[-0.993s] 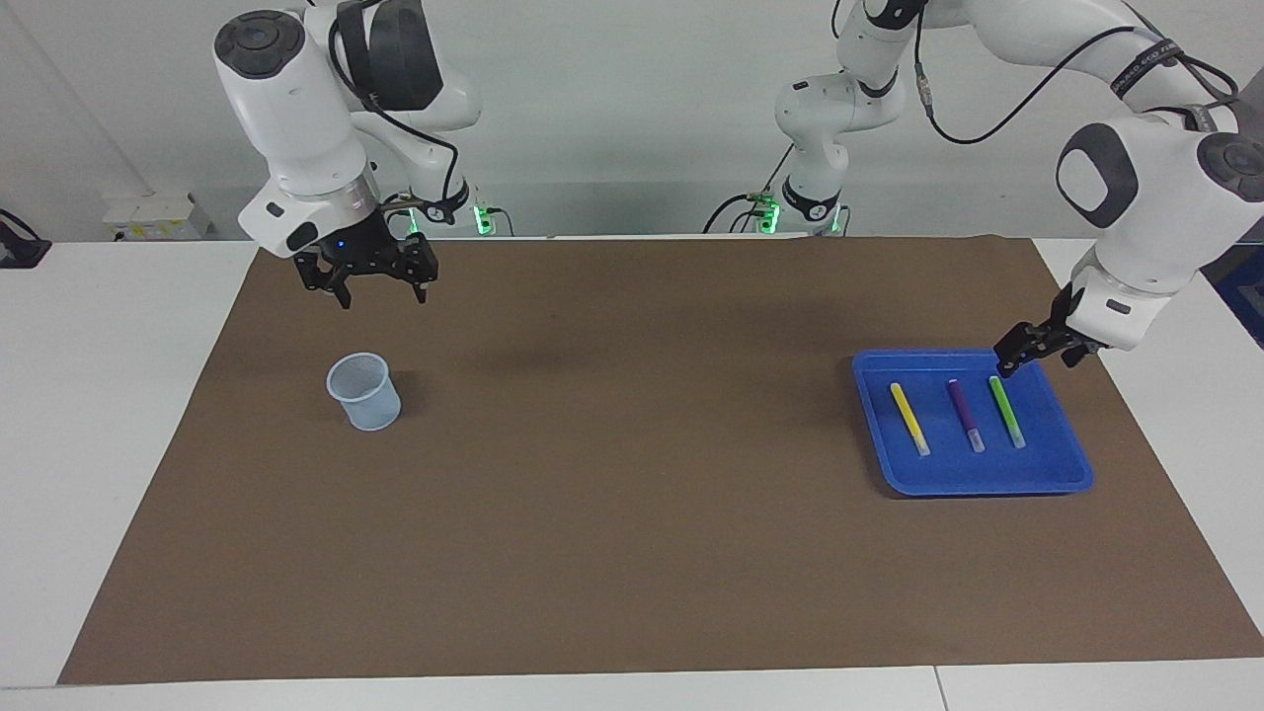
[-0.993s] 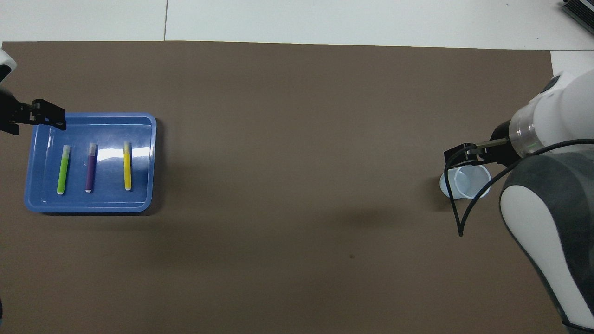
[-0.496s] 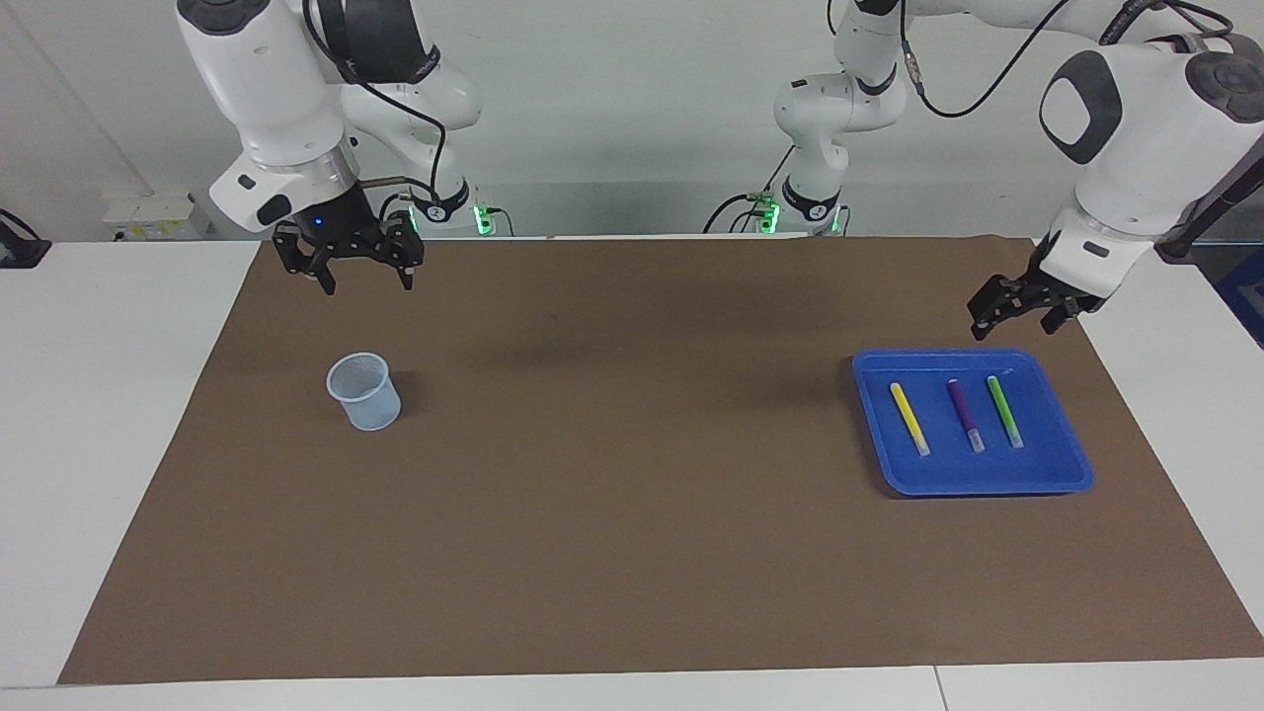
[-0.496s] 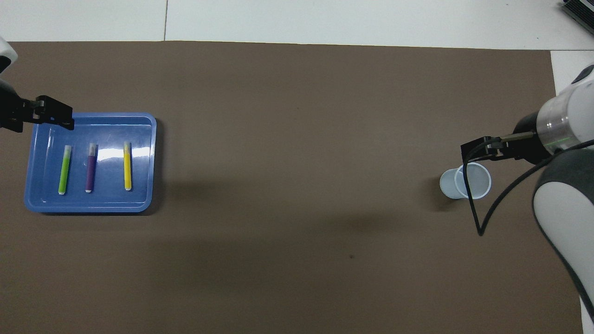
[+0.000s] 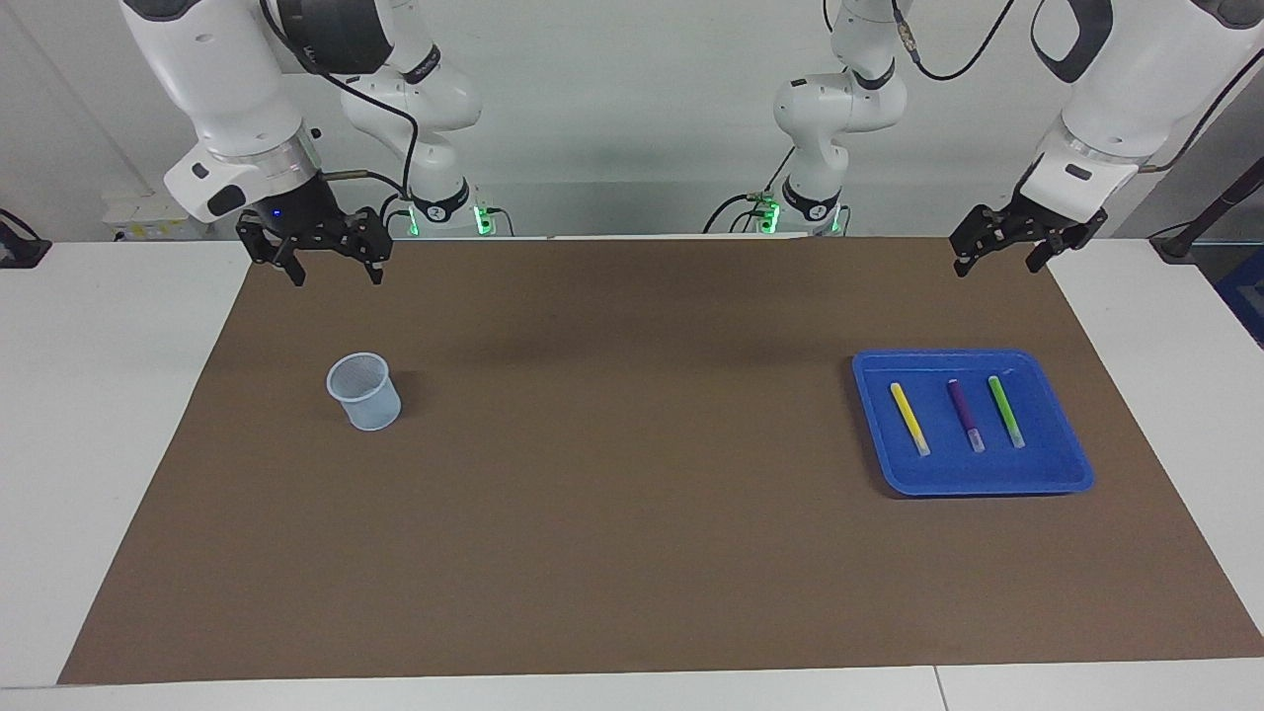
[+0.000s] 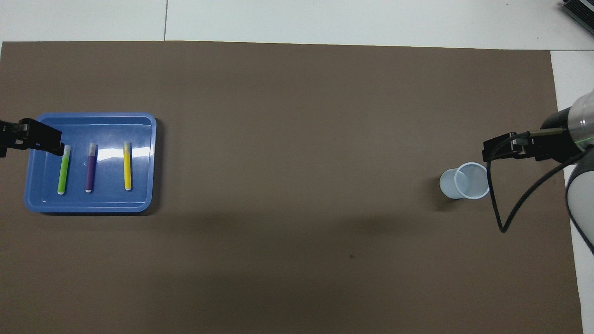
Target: Right arm passes pens to left for tray arrangement
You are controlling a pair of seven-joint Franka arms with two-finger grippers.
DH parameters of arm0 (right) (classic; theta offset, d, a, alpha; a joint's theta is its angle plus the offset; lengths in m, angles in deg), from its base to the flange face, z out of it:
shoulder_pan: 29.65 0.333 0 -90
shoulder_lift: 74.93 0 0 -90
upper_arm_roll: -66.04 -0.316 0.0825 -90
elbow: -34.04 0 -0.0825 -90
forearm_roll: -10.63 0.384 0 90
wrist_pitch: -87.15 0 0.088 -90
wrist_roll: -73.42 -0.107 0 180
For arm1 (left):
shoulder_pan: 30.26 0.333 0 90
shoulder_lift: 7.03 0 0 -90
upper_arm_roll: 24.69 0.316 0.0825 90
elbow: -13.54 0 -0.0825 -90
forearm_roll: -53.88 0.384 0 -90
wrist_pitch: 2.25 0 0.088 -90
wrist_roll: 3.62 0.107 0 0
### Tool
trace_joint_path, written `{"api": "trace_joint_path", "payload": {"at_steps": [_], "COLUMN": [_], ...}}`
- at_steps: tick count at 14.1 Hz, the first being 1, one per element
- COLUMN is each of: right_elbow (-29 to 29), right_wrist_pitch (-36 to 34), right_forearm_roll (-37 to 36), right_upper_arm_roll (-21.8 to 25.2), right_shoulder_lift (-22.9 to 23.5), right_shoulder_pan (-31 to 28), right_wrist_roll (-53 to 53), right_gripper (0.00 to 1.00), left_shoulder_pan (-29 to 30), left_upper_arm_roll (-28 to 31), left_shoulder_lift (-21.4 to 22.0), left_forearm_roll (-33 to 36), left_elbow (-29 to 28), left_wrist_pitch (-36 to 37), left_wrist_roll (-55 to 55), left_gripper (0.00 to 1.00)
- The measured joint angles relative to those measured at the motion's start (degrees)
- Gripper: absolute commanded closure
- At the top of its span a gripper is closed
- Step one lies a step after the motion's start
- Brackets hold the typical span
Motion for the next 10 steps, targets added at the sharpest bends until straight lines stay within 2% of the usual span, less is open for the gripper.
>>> {"api": "trace_joint_path", "payload": {"at_steps": [3,10], "right_elbow": [0.0,0.0], "right_wrist_pitch": [0.03,0.03], "right_forearm_roll": [0.06,0.12], "right_upper_arm_roll": [0.0,-0.12], "right_shoulder_lift": [0.0,0.0], "right_shoulder_pan": [0.01,0.14], "right_wrist_roll": [0.0,0.0], "right_gripper": [0.0,0.0], "left_shoulder_pan": [0.0,0.01], "left_upper_arm_roll": [0.0,-0.15], "left_shoulder_lift": [2.03,4.37], "left_forearm_roll": [-0.01,-0.1], "left_elbow": [-2.3,-9.18], "left_wrist_pitch": [0.95,-4.21], "left_wrist_roll": [0.0,-0.01], "left_gripper": [0.0,0.0]}}
